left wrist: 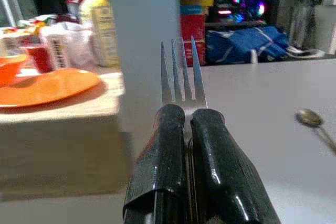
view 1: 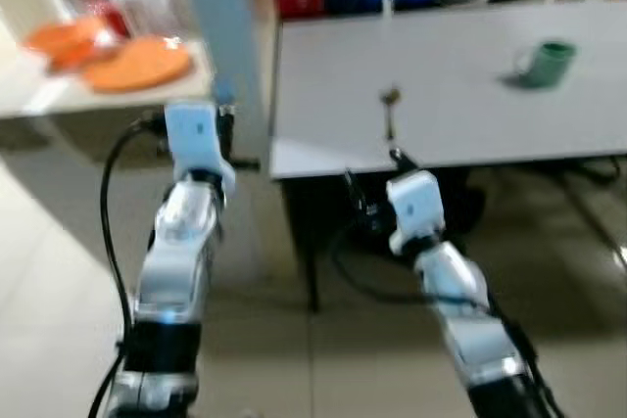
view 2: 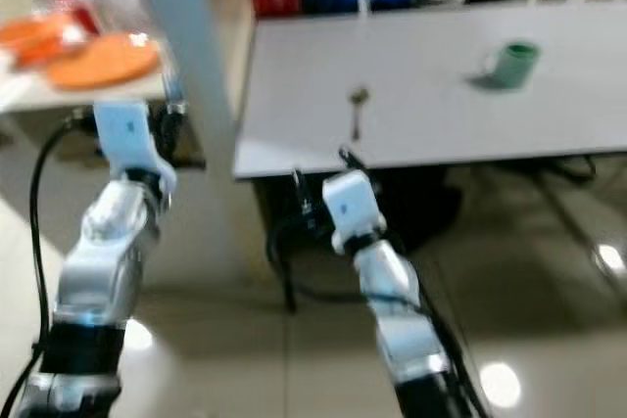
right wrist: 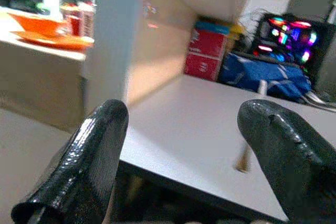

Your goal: Setting the table

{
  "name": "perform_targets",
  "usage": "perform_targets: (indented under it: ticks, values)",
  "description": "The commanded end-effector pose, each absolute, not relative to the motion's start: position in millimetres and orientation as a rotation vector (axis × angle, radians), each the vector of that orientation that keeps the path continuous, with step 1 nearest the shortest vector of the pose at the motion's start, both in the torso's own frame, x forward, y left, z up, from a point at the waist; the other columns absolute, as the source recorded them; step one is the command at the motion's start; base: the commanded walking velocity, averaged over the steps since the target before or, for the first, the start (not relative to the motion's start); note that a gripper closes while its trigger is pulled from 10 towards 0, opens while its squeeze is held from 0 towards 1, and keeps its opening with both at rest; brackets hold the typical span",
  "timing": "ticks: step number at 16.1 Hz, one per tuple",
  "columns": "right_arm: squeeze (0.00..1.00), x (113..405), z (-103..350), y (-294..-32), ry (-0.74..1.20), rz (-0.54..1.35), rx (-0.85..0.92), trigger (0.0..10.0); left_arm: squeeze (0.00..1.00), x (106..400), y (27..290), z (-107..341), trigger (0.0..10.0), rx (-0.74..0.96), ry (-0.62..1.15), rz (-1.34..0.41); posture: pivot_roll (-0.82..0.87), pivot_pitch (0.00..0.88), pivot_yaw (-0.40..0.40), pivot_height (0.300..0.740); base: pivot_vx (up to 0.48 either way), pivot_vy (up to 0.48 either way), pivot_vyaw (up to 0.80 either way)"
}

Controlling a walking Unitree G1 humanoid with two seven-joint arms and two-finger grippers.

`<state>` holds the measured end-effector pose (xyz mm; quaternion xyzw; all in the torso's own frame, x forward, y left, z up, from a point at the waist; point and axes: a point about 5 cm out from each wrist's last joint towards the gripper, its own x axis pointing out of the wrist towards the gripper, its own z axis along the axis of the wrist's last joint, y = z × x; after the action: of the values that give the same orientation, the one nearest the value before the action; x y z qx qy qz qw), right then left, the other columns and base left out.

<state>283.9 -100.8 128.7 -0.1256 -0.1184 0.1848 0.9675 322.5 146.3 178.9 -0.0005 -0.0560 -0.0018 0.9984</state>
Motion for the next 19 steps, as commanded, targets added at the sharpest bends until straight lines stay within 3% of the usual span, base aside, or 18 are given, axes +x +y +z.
perform_targets:
  ticks: [1,16,19]
  values:
    - [0.00,285.4,130.6,-106.3,-0.238,0.353,-0.265,10.0,0.00,323.7,137.4,185.1,0.0,0.005,-0.137,-0.036,-0.12,0.000,0.112,0.740,0.341,-0.334,0.00]
    - [0.00,283.0,132.6,-114.8,-0.242,0.322,-0.283,10.0,0.00,333.0,123.2,185.6,0.0,-0.027,-0.142,-0.093,-0.17,0.000,0.128,0.740,0.329,-0.346,0.00]
    - [0.00,282.4,132.3,-116.9,-0.239,0.318,-0.288,10.0,0.00,334.7,124.5,185.9,0.0,-0.028,-0.145,-0.082,-0.18,0.000,0.129,0.740,0.145,0.000,0.00]
